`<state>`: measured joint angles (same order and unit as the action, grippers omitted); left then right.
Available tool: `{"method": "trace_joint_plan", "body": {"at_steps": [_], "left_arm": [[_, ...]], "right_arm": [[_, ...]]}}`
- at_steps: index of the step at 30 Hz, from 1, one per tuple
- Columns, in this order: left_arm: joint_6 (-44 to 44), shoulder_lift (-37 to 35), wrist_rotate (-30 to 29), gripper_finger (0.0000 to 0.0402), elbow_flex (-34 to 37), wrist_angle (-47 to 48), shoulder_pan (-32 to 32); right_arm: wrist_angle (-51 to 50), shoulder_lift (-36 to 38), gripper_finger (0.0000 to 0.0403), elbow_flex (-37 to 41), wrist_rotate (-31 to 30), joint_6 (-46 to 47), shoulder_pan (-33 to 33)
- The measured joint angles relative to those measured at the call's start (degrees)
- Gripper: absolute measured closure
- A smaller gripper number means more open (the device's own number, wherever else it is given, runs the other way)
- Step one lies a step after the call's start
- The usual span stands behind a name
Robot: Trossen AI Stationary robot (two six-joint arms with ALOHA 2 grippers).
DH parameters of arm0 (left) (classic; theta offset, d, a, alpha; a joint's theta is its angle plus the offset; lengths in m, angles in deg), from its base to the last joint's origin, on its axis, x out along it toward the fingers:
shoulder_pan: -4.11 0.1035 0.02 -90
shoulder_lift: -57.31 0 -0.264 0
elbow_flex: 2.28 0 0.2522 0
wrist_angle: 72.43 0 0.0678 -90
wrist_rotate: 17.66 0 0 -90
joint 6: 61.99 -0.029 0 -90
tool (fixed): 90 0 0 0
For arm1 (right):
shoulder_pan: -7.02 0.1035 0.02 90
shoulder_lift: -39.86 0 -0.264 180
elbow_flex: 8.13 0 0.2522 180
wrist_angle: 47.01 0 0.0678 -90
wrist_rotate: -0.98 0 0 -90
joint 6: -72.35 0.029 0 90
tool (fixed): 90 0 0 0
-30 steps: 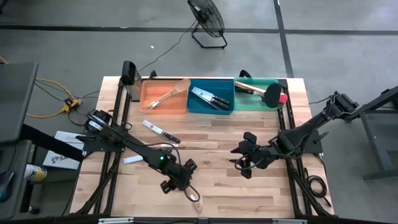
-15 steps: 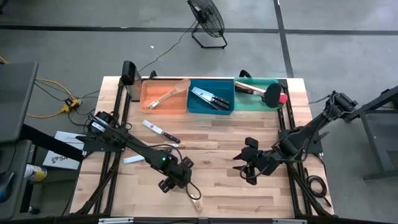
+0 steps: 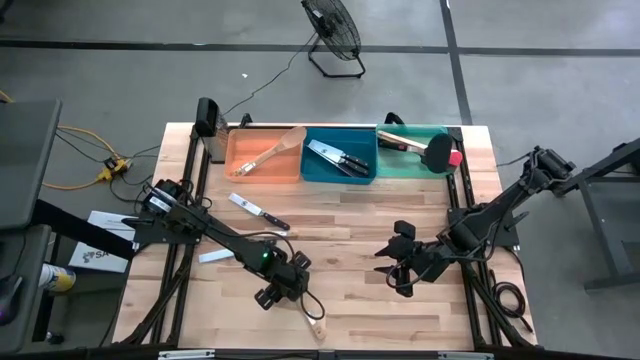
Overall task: Pick & Place Kitchen Items
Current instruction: Put the wooden serving spoon into the orange bin
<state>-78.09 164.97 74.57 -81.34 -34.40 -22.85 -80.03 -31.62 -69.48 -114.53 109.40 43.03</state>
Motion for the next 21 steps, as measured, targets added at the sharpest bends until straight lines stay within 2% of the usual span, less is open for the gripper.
{"method": "trace_joint_plan", "body": {"at_steps": [16,21], "left_arm": [[0.1,0.1,1.4,0.0325,0.2,0.4,-0.1],[0.4,0.2,1.2,0.0337,0.3,-1.2,-0.1]], "right_arm": [[0.0,0.0,0.0229,0.0,0.1,0.2,0.0],[0.0,0.0,0.0229,0.0,0.1,0.2,0.0]]}}
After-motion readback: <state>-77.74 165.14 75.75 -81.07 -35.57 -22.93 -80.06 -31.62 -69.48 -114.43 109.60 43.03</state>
